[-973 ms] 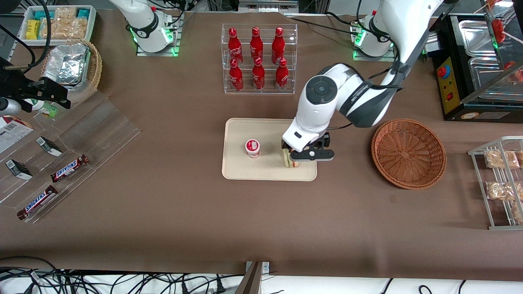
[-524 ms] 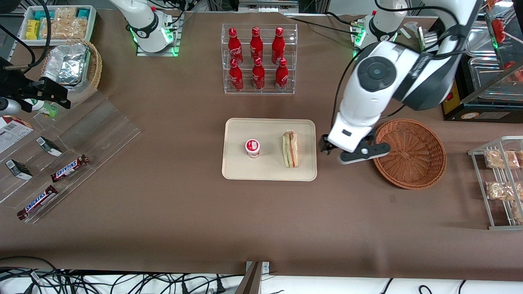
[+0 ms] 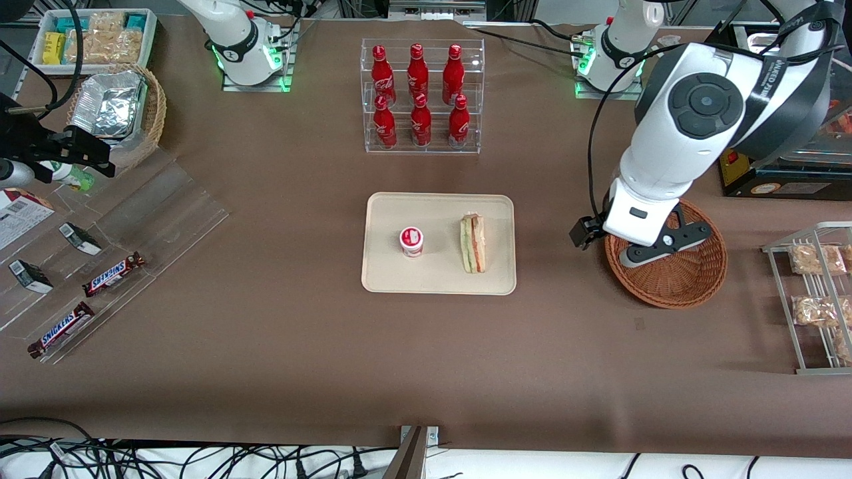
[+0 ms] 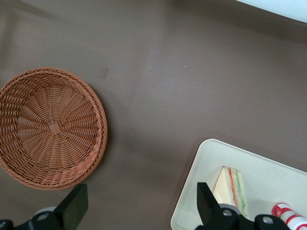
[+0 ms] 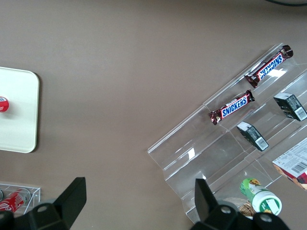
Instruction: Place sandwich from basket to tray
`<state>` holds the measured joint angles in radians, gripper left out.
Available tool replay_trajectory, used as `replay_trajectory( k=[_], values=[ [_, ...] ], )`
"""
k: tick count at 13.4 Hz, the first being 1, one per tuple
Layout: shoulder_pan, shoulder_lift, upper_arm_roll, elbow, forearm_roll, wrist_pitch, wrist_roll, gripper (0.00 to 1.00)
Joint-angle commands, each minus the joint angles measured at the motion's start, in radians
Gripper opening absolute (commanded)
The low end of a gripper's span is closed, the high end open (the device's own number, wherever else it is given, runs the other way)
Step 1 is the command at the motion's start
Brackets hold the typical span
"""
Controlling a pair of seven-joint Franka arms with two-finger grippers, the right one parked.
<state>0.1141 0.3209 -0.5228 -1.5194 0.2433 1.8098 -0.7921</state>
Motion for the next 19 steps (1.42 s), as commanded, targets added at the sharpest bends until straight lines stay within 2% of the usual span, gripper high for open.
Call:
replay_trajectory(
  k=[1,3,11,13,19],
  values=[
    [0.073,-0.048,-0.006,0.010,-0.074,-0.067,0.130,1.00],
    [0.096,-0.087,0.013,0.007,-0.123,-0.104,0.242,1.00],
    [0.027,-0.235,0.314,-0.008,-0.285,-0.262,0.695,1.00],
    [0.018,-0.244,0.343,-0.005,-0.285,-0.294,0.790,1.00],
    [0.001,-0.243,0.336,0.002,-0.274,-0.302,0.797,1.00]
  ],
)
